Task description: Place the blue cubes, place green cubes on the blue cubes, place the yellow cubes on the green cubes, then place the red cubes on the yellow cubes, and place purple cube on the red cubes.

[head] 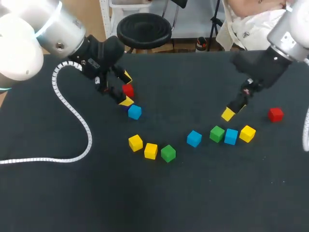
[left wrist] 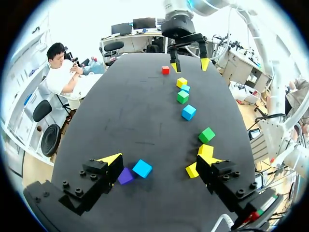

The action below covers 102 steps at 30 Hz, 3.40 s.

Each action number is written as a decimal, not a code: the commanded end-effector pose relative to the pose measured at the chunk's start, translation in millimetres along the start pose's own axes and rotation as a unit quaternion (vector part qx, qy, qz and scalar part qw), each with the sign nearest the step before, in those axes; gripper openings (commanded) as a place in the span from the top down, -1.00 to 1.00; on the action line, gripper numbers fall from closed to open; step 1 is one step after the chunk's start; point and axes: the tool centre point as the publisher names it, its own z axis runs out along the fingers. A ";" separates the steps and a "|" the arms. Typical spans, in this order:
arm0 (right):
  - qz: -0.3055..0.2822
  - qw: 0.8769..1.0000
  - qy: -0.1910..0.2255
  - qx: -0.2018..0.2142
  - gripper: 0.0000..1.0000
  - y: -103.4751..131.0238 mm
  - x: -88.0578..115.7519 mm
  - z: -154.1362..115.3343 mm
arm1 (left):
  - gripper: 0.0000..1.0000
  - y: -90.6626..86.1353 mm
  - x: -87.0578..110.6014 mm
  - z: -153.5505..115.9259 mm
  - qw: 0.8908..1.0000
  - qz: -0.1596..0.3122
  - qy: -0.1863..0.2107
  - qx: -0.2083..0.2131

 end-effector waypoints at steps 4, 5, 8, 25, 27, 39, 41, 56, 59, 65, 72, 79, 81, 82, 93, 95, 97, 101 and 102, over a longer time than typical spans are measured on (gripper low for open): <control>-0.004 1.000 -0.011 0.013 -1.00 7.2 5.1 -13.2 | -1.00 0.3 0.6 -0.6 1.000 0.001 0.000 0.000; -0.008 1.000 -0.007 0.015 -1.00 8.3 3.7 -13.5 | -1.00 0.3 0.6 -0.6 1.000 0.001 0.000 0.000; -0.011 1.000 0.004 0.019 -1.00 10.5 0.1 -12.5 | -1.00 0.3 0.6 -0.6 1.000 0.001 0.000 0.000; -0.014 1.000 0.007 0.019 -1.00 5.2 -18.2 -9.2 | -1.00 0.3 0.6 -0.6 1.000 0.001 0.000 0.000; -0.028 0.999 0.005 0.020 -1.00 2.8 -22.1 -8.9 | -1.00 0.3 0.6 -0.6 1.000 0.001 0.000 0.000; -0.096 0.995 -0.027 0.027 -1.00 6.1 -5.1 -3.2 | -1.00 0.3 0.6 -0.6 1.000 0.001 0.000 0.000; -0.101 0.994 -0.028 0.031 -1.00 7.0 -0.3 -9.1 | -1.00 0.3 0.6 -0.6 1.000 0.001 0.000 0.000; -0.098 0.994 -0.035 0.043 -1.00 7.4 2.6 -14.3 | -1.00 0.3 0.6 -0.6 1.000 0.001 0.000 0.000; -0.136 0.990 -0.031 0.037 -1.00 21.1 -1.4 -5.6 | -1.00 0.3 0.6 -0.6 1.000 0.001 0.000 0.000; -0.216 0.976 0.011 0.026 -1.00 63.2 -8.3 31.7 | -1.00 0.3 0.6 -0.6 1.000 0.001 0.000 0.000; -0.294 0.954 0.004 0.067 -1.00 79.5 -10.1 67.4 | -1.00 0.3 0.6 -0.6 1.000 0.001 0.000 0.000; -0.275 0.955 -0.033 0.107 -1.00 69.2 -6.3 86.6 | -1.00 0.3 0.6 -0.6 1.000 0.001 0.000 0.000; -0.266 0.955 -0.045 0.122 -1.00 66.5 -7.0 87.2 | -1.00 0.3 0.6 -0.6 1.000 0.001 0.000 0.000; -0.264 0.955 -0.052 0.125 -1.00 65.6 -7.5 87.5 | -1.00 0.3 0.6 -0.6 1.000 0.001 0.000 0.000; -0.216 0.964 -0.079 0.135 -1.00 54.2 -18.8 95.2 | -1.00 0.3 0.6 -0.6 1.000 0.001 0.000 0.000; -0.216 0.964 -0.077 0.135 -1.00 47.7 -20.5 95.3 | -1.00 0.3 0.6 -0.6 1.000 0.001 0.000 0.000; -0.214 0.965 -0.076 0.133 -1.00 41.1 -21.6 94.1 | -1.00 0.3 0.6 -0.6 1.000 0.001 0.000 0.000; -0.209 0.967 -0.081 0.119 -1.00 31.9 -23.0 95.6 | -1.00 0.3 0.6 -0.6 1.000 0.001 0.000 0.000; -0.208 0.968 -0.080 0.116 -1.00 29.2 -22.4 97.3 | -1.00 0.3 0.6 -0.6 1.000 0.001 0.000 0.000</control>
